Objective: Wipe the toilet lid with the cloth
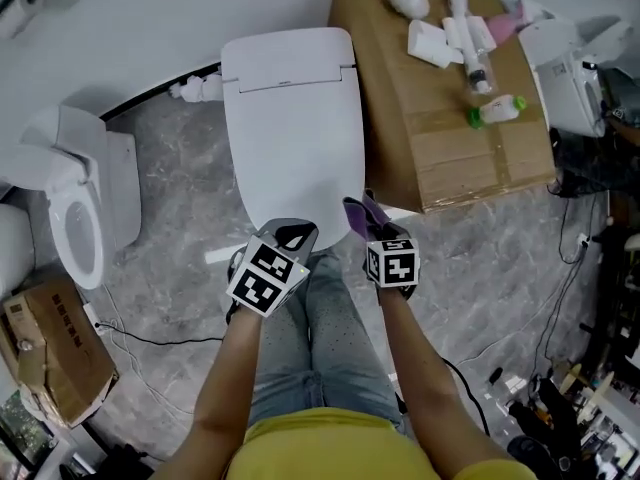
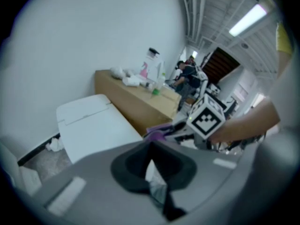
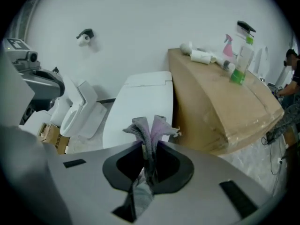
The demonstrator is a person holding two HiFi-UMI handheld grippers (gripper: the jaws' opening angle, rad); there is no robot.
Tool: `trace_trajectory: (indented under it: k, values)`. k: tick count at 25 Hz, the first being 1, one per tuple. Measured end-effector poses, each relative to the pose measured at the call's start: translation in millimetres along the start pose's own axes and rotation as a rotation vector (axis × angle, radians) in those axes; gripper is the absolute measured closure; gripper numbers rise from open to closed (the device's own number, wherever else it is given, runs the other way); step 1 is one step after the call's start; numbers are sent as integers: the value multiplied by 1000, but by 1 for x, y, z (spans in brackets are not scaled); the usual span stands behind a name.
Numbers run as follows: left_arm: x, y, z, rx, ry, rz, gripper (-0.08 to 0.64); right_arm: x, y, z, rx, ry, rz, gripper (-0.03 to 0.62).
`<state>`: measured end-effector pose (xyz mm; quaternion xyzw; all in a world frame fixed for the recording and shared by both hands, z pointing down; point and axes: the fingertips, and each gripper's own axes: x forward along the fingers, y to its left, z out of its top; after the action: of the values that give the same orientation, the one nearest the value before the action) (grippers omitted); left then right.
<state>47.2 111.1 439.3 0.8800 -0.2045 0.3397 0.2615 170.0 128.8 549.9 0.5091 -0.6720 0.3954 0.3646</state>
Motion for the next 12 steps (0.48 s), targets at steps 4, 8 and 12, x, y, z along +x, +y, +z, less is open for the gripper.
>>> trace_trajectory:
  k: [4, 8, 12]
  values:
    - [-22, 5, 32, 1, -62, 59, 563, -29, 28, 56, -64, -97, 37, 545]
    - [-47, 10, 62, 2, -137, 115, 563, -56, 49, 106, -110, -184, 67, 545]
    - [-71, 15, 84, -5, -185, 168, 563, -84, 63, 145, -162, -264, 77, 545]
